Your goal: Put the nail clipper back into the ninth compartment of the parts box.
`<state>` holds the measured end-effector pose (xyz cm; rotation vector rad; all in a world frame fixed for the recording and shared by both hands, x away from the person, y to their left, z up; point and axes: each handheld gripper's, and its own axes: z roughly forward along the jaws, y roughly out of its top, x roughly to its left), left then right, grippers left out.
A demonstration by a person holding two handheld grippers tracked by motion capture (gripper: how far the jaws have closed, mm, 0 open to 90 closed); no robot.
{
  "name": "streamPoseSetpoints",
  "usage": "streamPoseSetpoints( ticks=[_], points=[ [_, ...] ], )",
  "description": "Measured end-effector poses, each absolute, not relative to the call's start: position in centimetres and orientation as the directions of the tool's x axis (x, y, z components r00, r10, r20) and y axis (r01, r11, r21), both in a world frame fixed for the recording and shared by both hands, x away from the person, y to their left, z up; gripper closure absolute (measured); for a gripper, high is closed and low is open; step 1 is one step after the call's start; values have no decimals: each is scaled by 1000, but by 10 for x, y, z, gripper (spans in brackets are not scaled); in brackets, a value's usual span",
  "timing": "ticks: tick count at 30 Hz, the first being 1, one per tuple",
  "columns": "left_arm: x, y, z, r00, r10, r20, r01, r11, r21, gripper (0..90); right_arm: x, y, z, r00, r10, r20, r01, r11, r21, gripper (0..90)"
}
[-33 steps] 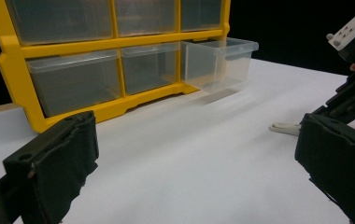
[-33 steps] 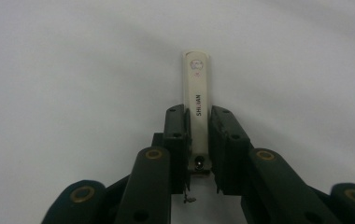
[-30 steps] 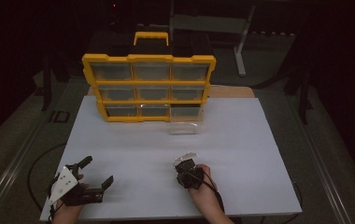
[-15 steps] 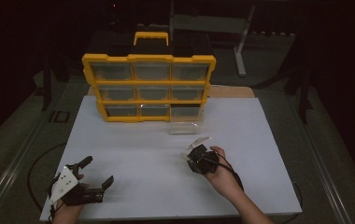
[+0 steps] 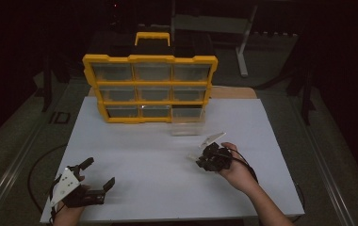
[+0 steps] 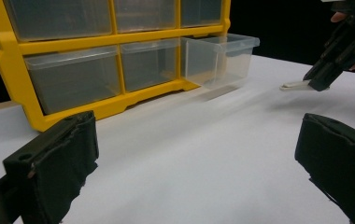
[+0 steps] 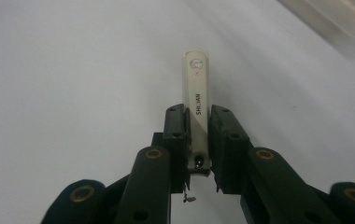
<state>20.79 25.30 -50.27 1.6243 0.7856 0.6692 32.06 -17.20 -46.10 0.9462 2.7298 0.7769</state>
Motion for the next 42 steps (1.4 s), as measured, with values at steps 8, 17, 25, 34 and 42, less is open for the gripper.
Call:
streamPoseSetpoints(
  ticks=[8,17,25,34,42],
  points=[
    [208,253,-503,614,789,14,139,-125,982,2,324,-183,-458,-850,527,26,461,717,523,778],
    [208,252,-503,613,790,14,140,-126,982,2,323,-188,-449,-918,396,18,344,775,530,778],
    [208,253,-504,613,790,11,141,-123,982,2,323,-191,-442,-944,329,14,286,799,529,777],
    [209,253,-504,612,791,8,142,-120,983,2,326,-195,-419,-957,289,-18,236,814,531,778],
    [208,253,-504,611,791,7,142,-119,983,2,333,-200,-391,-960,277,-50,205,808,553,777]
  ],
)
